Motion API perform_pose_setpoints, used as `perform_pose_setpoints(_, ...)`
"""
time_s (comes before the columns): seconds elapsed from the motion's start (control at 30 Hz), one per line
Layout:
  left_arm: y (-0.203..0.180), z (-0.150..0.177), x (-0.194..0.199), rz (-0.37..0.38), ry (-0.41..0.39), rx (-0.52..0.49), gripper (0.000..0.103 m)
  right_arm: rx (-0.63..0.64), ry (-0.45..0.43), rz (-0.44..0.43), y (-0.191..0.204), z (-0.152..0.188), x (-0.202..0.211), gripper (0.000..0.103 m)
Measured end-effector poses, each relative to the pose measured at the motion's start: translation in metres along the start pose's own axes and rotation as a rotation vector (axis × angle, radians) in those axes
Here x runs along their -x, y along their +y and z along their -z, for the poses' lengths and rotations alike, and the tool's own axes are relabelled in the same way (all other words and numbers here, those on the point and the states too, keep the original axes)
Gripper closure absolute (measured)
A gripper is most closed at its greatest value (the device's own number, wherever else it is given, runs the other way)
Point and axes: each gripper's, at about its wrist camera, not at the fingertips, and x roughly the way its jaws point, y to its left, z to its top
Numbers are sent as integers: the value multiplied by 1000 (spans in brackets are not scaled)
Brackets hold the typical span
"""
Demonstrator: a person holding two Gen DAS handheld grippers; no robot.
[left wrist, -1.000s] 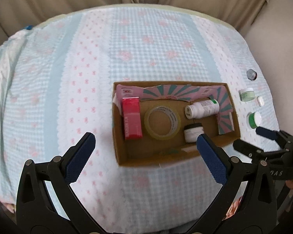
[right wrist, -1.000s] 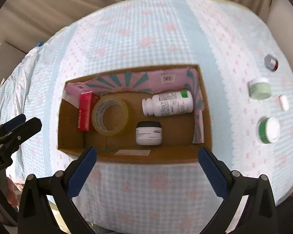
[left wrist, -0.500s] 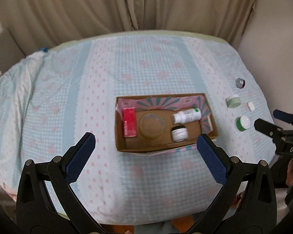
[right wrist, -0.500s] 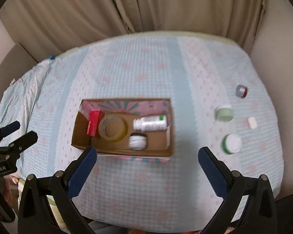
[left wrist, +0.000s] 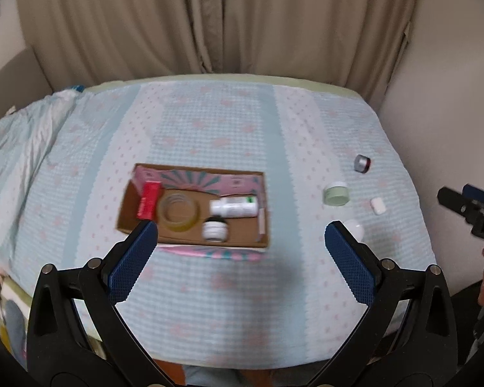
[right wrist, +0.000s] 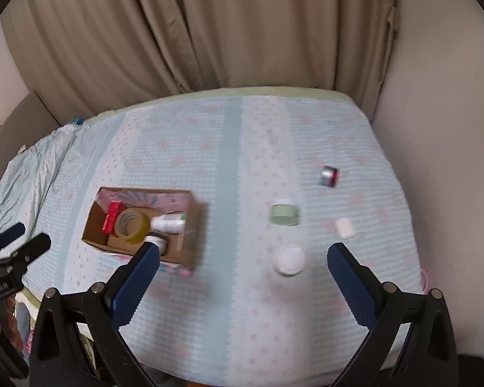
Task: Organize rigid objects
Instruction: 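Lift both tools away from the box, then grasp the green-lidded white jar with the left tool while the right tool grasps the white earbud case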
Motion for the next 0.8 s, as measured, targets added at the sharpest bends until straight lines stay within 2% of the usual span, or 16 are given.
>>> perform_pose_setpoints(0.27,-97,22,-6,49,25,-13,0,3,-25,22,-95,-5,10,0)
perform_pose_setpoints(0.43,-142,45,-30,71,32,-58,0,-3,-23,29,-133,1,-10,0)
perform_pose_setpoints(0.63,-182,66,-79,116,23,-99,0,-15,-16,11,-158,14,-47,0)
perform_pose_setpoints(0.8,-209,92,-148,159,23,-158,0,4,-29,7,-170,31,-91,0)
